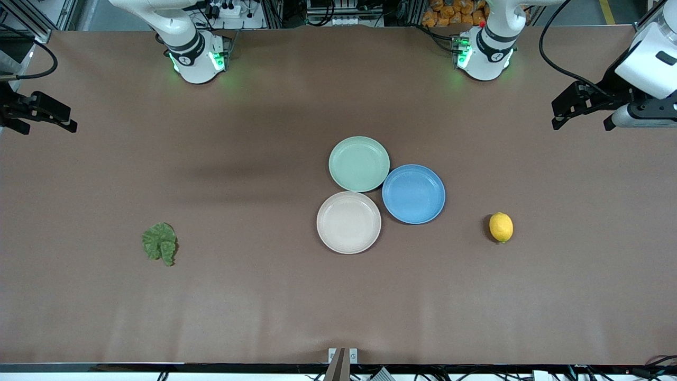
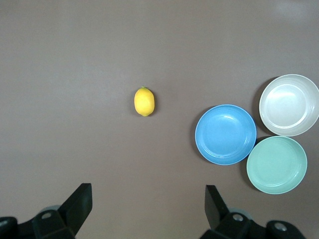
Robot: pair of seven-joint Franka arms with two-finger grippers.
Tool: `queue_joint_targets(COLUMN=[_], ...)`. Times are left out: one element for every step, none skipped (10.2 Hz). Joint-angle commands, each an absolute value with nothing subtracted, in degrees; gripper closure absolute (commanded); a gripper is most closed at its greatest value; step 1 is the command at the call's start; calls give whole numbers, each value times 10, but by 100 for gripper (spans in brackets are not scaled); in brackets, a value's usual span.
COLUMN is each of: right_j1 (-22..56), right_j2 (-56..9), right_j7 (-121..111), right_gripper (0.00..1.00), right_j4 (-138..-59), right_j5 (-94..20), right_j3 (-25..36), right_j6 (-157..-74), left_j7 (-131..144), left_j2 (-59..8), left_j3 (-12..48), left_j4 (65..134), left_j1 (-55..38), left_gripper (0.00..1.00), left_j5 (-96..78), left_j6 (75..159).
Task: Place lemon and lettuce in plates
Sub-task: 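Reach the right gripper to the lettuce while the left gripper reaches the lemon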
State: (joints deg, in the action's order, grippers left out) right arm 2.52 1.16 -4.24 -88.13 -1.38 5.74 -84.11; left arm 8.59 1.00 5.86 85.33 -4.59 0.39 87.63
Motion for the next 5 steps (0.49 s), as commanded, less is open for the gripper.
queue_joint_targets(right_j1=[25, 25, 25, 25, 25], right_j2=[16, 16, 16, 16, 16], right_j7=[-49, -49, -49, -49, -49], right_gripper=[0, 0, 0, 0, 0], right_j4=[-885, -885, -885, -885, -886], right_j5=[-16, -16, -16, -16, -15], right_j3=[56, 56, 56, 56, 56], right_j6=[-845, -846, -846, -846, -848], left_j7=[67, 64, 65, 67, 65], left_j2=[13, 13, 12, 11, 11], left_j3=[57, 57, 57, 57, 57], left_j4=[845, 844, 844, 844, 844], left_j1=[-41, -41, -41, -41, -41], left_gripper=[0, 0, 0, 0, 0], left_j5=[-7, -8, -9, -8, -8], left_j6=[863, 863, 864, 863, 864])
